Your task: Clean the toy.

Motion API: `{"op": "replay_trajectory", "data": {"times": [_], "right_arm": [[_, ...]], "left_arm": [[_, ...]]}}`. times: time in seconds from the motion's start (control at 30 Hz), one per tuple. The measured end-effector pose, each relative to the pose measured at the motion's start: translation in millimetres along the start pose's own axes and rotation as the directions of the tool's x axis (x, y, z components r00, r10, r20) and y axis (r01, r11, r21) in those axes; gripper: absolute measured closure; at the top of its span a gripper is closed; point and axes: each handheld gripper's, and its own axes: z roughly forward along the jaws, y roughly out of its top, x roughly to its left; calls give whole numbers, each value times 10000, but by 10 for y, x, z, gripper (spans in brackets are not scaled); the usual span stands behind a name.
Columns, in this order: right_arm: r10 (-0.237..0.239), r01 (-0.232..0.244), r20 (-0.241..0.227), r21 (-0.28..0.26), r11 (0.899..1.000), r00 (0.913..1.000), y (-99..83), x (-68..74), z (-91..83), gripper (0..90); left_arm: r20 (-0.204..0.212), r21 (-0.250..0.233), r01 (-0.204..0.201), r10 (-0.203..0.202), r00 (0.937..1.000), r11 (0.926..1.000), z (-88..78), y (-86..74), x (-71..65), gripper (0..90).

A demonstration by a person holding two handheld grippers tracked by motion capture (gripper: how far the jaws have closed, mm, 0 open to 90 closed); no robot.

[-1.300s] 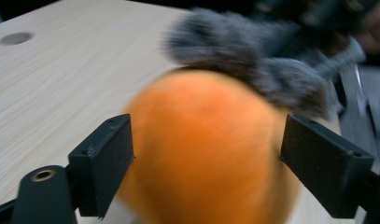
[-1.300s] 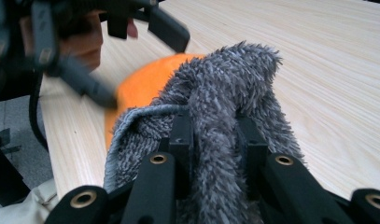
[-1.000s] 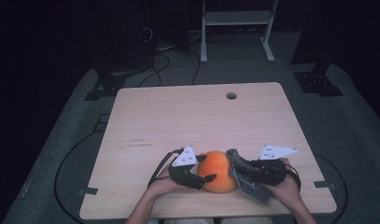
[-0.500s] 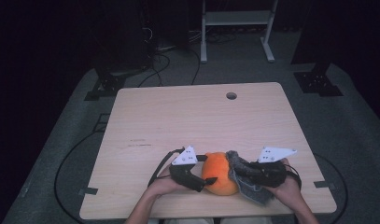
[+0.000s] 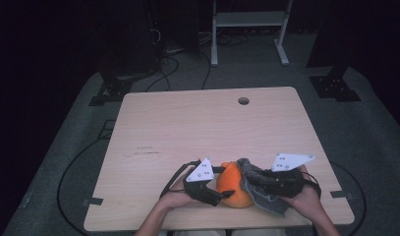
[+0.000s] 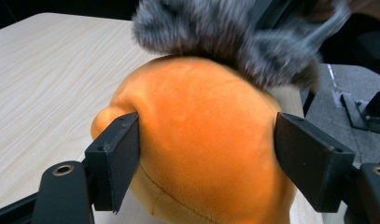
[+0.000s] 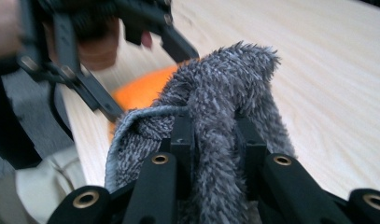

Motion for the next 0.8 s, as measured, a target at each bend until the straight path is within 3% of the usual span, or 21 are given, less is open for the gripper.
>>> {"op": "replay_trajectory", "data": {"times": [0.03, 0.07, 0.13, 0.2, 0.23, 0.27, 0.33, 0.37, 0.53, 0.73, 0.8], "right_arm": [[0, 0, 0, 0, 10000, 10000, 0, 0, 0, 730], [118, -147, -431, -681, 9976, 9990, 72, 29, -83, 731], [20, -73, -592, -878, 9961, 9982, 124, 61, -104, 731], [-398, 340, -669, -855, 9958, 9970, 259, 178, -44, 730], [-526, 483, -619, -688, 9965, 9967, 279, 197, 11, 730], [-526, 483, -619, -688, 9965, 9967, 279, 197, 11, 730], [-616, 616, -414, -21, 9981, 9972, 241, 212, 176, 730], [-616, 616, -414, -21, 9981, 9972, 241, 212, 176, 730], [-570, 571, -230, 41, 9984, 9981, 179, 154, 117, 731], [87, -88, 52, 93, 9999, 9999, 36, -6, 57, 731], [299, -299, -5, -5, 9996, 9996, -4, -16, 90, 732]], "left_arm": [[0, 0, 0, 0, 10000, 10000, 0, 0, 0, 244], [-28, -7, -64, 64, 10000, 10000, 2, 7, -7, 245], [-23, -150, -89, 89, 10000, 9998, 21, 15, -23, 247], [-5, -210, -141, 141, 9999, 9997, 34, 30, -50, 252], [95, -277, -350, 353, 9993, 9990, 48, 46, -94, 253], [95, -277, -350, 353, 9993, 9990, 48, 46, -94, 254], [92, -102, -609, 610, 9981, 9981, 61, 56, -143, 256], [99, -15, -705, 705, 9975, 9975, 62, 47, -145, 256], [161, -63, -423, 424, 9990, 9991, 42, 13, -104, 265], [60, 184, -305, 304, 9995, 9994, 9, -9, -43, 260], [-17, 242, -281, 282, 9996, 9993, -3, 21, -32, 193]]}}
